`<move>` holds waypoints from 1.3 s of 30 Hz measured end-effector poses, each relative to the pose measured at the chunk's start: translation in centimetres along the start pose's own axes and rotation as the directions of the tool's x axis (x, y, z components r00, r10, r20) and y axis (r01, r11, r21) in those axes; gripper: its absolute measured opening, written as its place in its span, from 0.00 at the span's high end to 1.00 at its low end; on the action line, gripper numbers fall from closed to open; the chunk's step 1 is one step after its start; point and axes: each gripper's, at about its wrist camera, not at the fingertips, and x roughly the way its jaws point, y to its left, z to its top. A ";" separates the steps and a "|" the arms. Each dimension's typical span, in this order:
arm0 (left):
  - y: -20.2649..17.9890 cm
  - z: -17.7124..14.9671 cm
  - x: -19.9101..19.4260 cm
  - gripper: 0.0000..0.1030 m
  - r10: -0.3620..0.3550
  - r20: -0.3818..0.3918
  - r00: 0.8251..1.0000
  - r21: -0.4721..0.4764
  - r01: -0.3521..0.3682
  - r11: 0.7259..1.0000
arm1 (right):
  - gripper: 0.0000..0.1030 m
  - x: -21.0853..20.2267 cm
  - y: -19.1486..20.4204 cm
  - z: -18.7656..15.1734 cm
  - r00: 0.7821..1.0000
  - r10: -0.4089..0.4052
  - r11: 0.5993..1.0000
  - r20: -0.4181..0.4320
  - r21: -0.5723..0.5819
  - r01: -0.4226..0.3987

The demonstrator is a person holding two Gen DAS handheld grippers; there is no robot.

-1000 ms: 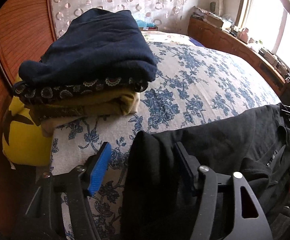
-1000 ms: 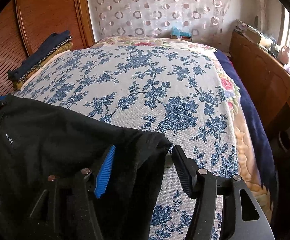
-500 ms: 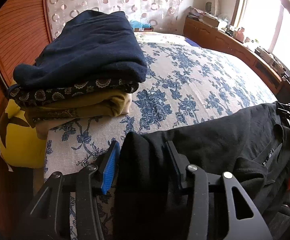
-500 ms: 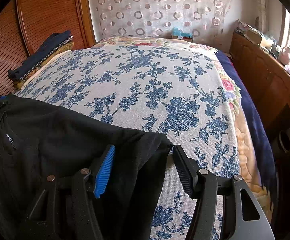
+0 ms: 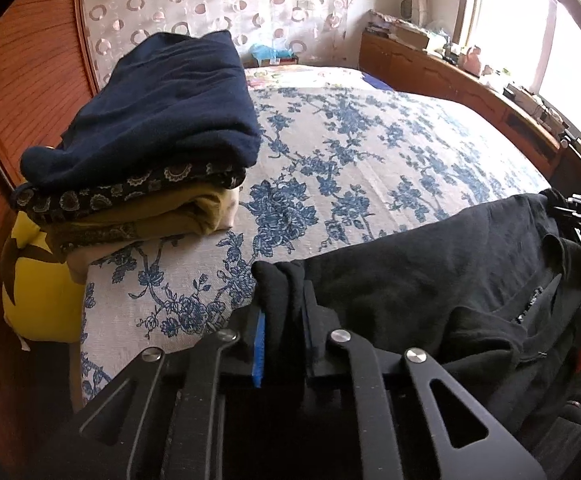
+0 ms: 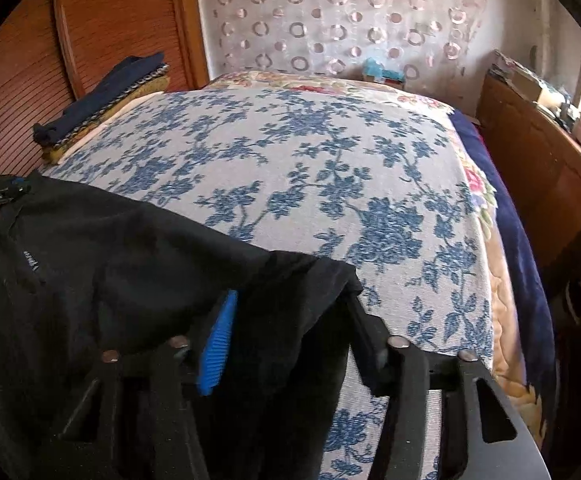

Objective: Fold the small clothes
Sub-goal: 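Lift the collar edge with both grippers and fold it over toward the hem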

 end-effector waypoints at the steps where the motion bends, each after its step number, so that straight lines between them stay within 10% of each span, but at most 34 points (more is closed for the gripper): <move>1: 0.0 -0.1 -0.4 0.86 -0.004 0.016 1.000 -0.011 0.005 1.000 | 0.75 -0.1 0.2 0.0 1.000 0.018 1.000 -0.003 -0.008 -0.018; 4: 0.2 -0.5 -2.6 0.87 -0.028 0.093 0.995 -0.058 0.034 0.998 | 0.89 -0.2 1.0 -0.1 0.999 0.049 0.998 -0.015 -0.026 -0.050; 12: -0.2 -1.2 -10.6 0.87 -0.045 0.315 0.948 -0.104 0.082 0.991 | 0.92 -6.6 1.8 1.1 0.977 0.099 0.994 0.186 0.014 -0.104; 26: -1.1 3.4 -25.5 0.87 -0.060 0.624 0.779 -0.029 0.100 0.995 | 0.92 -24.0 3.7 6.1 0.834 0.206 0.978 0.511 -0.106 -0.177; 39: -0.8 7.5 -31.2 0.87 -0.032 0.765 0.643 0.020 0.025 0.999 | 0.92 -32.2 4.9 8.5 0.764 0.062 0.983 0.642 -0.171 0.064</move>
